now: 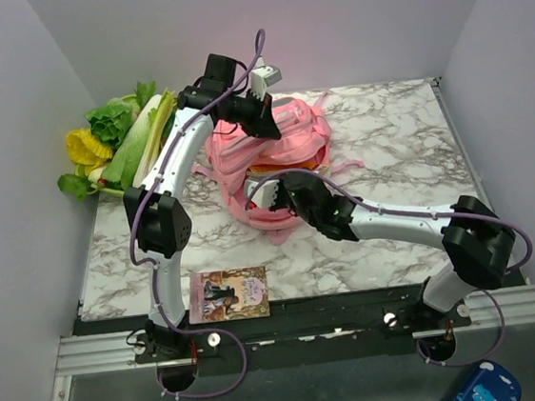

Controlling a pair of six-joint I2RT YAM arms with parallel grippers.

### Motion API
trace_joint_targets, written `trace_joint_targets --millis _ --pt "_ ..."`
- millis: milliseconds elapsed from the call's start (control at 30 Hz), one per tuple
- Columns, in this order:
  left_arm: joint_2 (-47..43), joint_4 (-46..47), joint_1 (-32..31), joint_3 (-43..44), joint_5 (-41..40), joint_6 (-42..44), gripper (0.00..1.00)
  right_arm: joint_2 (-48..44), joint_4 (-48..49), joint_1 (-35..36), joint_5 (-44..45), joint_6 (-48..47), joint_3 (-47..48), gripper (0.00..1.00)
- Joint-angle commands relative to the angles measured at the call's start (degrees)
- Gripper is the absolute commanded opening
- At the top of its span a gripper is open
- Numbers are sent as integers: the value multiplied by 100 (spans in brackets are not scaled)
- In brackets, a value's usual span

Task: Pack the student bag
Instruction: Place the book in the student bag.

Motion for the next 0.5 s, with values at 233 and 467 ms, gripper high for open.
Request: trace_joint_targets --millis 233,467 --pt "-419 -11 18 116 632 -47 0 1622 1856 -458 -750 -517 921 1" --pt "-393 24 0 55 703 -135 0 1844 1552 -502 -557 308 1300 62"
